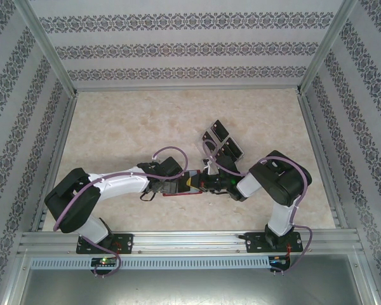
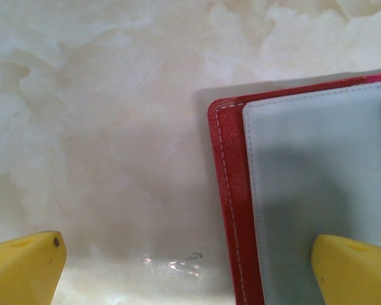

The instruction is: Put the credit cards into the card holder

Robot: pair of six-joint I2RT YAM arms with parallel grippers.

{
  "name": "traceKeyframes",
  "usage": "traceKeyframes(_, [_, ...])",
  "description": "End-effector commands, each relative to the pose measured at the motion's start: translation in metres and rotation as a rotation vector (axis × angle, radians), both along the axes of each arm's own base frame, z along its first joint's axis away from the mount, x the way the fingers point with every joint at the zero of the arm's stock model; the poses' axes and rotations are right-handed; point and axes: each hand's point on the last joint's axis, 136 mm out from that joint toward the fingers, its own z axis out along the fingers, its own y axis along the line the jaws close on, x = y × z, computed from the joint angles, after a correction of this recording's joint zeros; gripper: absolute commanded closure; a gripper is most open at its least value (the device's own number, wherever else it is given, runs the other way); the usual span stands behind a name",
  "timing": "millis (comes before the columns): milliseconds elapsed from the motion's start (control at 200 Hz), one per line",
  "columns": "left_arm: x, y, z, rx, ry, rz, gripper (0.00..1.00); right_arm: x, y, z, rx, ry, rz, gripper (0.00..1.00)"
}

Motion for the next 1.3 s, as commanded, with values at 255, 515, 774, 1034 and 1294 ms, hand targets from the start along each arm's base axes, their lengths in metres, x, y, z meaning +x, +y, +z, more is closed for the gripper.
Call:
traceKeyframes(255, [-0.023,0.026,-0.016,0.111,0.077,-0.004,0.00,-0.009,0.010,-0.019,-0.043,0.047,0.013,1.00])
traceKeyframes(515, [-0.023,0.025,-0.016,0.106,0.076,-0.005,0.00,-0.012,0.016,-0.022,-0.050,0.054,0.024,1.00])
traceKeyframes(774, [-0.022,0.024,-0.014,0.104,0.071,-0.003,0.00,-0.008,0.008,-0.014,-0.074,0.040,0.000,0.77])
traceKeyframes(1034, [-0.019,0.024,-0.003,0.095,0.048,-0.001,0.00,-0.004,-0.002,0.002,-0.166,0.002,-0.001,0.51])
traceKeyframes(1294, [-0.016,0.021,0.007,0.069,0.026,0.001,0.00,-0.002,-0.004,0.011,-0.223,-0.023,0.028,0.41])
